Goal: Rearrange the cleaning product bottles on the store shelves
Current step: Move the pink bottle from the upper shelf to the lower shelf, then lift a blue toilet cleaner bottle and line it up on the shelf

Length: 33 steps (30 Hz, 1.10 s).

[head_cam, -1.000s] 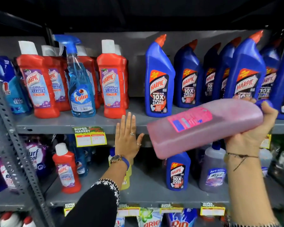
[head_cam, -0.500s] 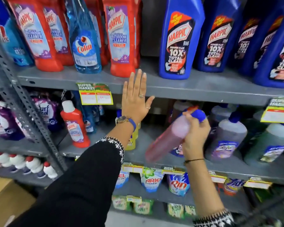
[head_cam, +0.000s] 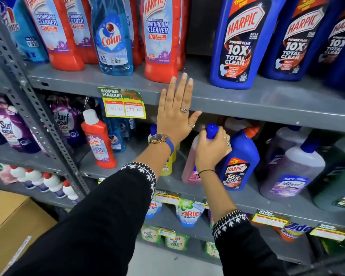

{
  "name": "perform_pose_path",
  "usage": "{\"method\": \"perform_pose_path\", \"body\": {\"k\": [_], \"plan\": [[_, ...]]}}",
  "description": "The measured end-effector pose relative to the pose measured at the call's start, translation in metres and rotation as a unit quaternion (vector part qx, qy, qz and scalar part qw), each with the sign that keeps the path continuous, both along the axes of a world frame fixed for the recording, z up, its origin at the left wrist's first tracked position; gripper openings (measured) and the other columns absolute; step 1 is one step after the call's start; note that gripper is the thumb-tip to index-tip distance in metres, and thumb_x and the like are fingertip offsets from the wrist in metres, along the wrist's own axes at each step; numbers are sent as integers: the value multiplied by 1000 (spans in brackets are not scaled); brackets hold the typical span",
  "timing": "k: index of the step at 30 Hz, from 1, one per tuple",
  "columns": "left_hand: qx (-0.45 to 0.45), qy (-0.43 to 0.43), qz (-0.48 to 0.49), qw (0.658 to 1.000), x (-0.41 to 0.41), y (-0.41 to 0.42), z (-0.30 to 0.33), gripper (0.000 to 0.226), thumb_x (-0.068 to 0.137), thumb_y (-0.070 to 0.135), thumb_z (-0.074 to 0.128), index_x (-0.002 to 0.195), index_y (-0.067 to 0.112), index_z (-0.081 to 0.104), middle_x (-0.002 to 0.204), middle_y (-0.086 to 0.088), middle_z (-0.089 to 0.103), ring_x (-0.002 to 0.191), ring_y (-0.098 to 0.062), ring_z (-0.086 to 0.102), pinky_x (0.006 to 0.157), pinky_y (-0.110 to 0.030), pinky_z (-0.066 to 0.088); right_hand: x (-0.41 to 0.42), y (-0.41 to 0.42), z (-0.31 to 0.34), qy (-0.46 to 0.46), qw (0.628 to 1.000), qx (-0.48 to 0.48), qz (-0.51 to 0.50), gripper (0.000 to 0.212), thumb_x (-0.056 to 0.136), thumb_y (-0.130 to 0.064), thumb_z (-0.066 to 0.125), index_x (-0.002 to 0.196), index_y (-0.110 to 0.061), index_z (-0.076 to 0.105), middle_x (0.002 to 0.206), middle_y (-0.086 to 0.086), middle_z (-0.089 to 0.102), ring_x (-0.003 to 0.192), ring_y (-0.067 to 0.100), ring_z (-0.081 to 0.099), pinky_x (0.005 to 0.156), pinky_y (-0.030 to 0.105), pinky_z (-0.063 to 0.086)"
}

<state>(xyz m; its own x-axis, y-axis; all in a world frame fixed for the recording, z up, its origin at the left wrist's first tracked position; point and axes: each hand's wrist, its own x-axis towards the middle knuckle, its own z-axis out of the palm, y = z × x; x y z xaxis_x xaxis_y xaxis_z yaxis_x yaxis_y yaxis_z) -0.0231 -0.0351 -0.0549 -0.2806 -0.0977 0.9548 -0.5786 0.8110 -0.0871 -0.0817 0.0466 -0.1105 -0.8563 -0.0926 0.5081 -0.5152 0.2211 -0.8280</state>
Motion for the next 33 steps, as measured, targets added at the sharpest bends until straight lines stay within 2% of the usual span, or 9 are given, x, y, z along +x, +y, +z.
{"method": "perform_pose_path", "body": {"k": [3,7,15,20,23,26,28,30,33], "plan": [[-1,-3,1,1000,-1,-1,-1,61,100,48,23,144,5,25,147,-15,33,139,-32,17,118,-39,5,0,-6,-11,7,1000,25,7,22,80,-31,61,83,-10,56,82,9,61,88,30,52,86,44,34],[-2,-1,1,1000,-2,-3,-2,61,97,47,30,145,9,22,148,-11,23,140,-29,12,118,-38,3,-2,-10,-24,15,999,48,15,23,81,-32,63,84,-10,56,83,8,61,89,29,51,86,38,27],[-5,3,12,1000,-3,-5,-4,68,91,45,38,146,11,16,149,-11,22,141,-29,12,118,-39,2,-8,-17,-20,7,996,91,5,26,82,-32,59,91,-8,57,89,12,62,93,31,52,89,41,30],[-5,4,13,1000,-1,-2,-2,65,94,44,36,145,6,25,147,-14,31,140,-30,16,118,-38,4,-8,-14,-19,8,992,128,12,33,84,-37,58,97,-7,55,98,13,61,99,33,52,92,43,31],[-5,2,14,1000,-1,-1,-2,65,92,43,40,144,5,26,145,-17,39,138,-33,20,118,-39,5,-11,-2,-19,27,996,46,69,51,82,-46,62,118,-12,49,121,10,56,117,29,46,96,42,30],[-5,1,13,1000,-1,-2,-2,66,91,42,42,143,5,26,144,-18,41,137,-33,21,118,-39,5,-34,19,-14,39,997,-62,-12,69,77,-50,65,128,-10,41,132,14,49,121,27,39,98,43,29],[-6,1,16,1000,-1,-2,-2,66,91,42,42,144,5,26,144,-17,41,138,-33,21,118,-39,5,-58,32,-9,-23,992,-79,-98,85,70,-57,67,132,-7,39,138,15,45,126,30,38,101,46,29],[-7,0,17,1000,-1,-2,-3,65,92,42,42,144,5,26,144,-17,40,138,-33,20,118,-39,6,-79,40,-7,-109,986,-35,-118,97,63,-60,72,135,-5,38,141,16,44,133,32,37,108,48,24],[-11,2,16,1000,-1,-4,-4,66,92,42,41,144,5,24,145,-16,37,138,-33,20,118,-40,6,-94,42,-10,-166,982,50,-75,82,65,-60,72,126,-9,51,128,16,58,126,32,47,113,54,12]]}}
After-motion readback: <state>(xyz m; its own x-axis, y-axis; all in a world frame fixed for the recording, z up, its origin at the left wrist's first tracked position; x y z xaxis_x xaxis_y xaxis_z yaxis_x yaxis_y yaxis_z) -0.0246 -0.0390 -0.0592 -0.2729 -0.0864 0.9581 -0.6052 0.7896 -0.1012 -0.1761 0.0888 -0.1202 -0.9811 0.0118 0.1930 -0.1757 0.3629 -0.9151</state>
